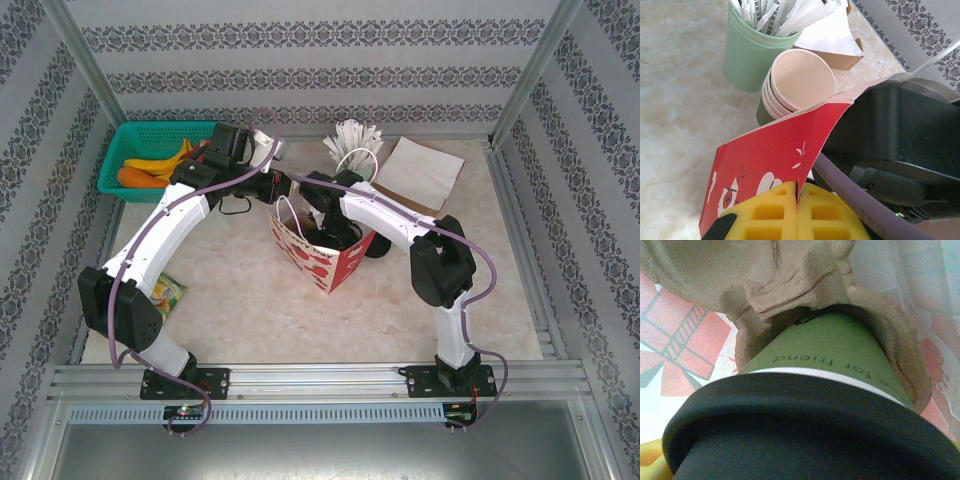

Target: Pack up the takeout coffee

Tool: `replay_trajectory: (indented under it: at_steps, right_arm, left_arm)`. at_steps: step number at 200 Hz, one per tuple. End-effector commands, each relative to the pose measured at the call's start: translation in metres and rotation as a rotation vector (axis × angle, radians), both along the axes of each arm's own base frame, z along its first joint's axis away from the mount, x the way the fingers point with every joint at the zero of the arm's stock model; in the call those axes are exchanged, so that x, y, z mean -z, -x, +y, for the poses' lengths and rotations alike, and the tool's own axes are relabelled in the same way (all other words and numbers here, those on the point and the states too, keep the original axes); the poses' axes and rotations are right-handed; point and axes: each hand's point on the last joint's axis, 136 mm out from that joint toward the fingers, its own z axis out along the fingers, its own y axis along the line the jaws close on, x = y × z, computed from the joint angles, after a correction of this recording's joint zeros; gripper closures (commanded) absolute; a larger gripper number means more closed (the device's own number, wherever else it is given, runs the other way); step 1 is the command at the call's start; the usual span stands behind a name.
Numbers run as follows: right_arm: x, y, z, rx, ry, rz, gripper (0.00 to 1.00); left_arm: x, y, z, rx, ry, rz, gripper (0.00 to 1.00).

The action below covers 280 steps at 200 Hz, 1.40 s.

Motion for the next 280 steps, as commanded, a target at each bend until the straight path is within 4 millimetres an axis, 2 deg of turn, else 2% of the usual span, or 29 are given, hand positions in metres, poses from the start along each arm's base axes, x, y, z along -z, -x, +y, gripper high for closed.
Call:
replay_trajectory:
  at_steps: [1,131,134,138,144,194,248,280]
  right_arm:
    - [0.0,-0.015,-0.002,0.015,0.033,-0.059,0.16]
    - [-0.005,-0.008,-0.002,-0.001,0.026,-0.048,0.1]
    - [-0.005,-0.008,-0.002,-0.002,0.027,-0.048,0.09]
    - [-0.006,-0.008,-0.002,-0.001,0.026,-0.049,0.03]
    - [-0.006,-0.008,-0.002,-0.002,0.025,-0.051,0.02]
    - [-0.011,-0.009,-0.002,-0.002,0.023,-0.062,0.02]
    - [-0.029,-0.01,0.003,-0.008,-0.013,-0.102,0.04]
    - [-0.027,-0.007,-0.002,-0.02,0.016,-0.094,0.02]
  left_arm:
    - [0.002,0.006,-0.006,0.045,0.007,0.003,1.0]
    - [0.008,0.003,-0.002,0.03,-0.007,0.016,1.0]
    - [0.007,0.003,-0.002,0.031,-0.006,0.015,1.0]
    - [0.008,0.003,-0.003,0.031,-0.007,0.015,1.0]
    - [0.008,0.003,-0.003,0.03,-0.006,0.017,1.0]
    - [0.01,0.002,-0.003,0.031,-0.009,0.022,1.0]
    - [0.011,0.001,-0.002,0.029,-0.017,0.023,1.0]
    - [0.012,0.001,-0.001,0.03,-0.018,0.024,1.0]
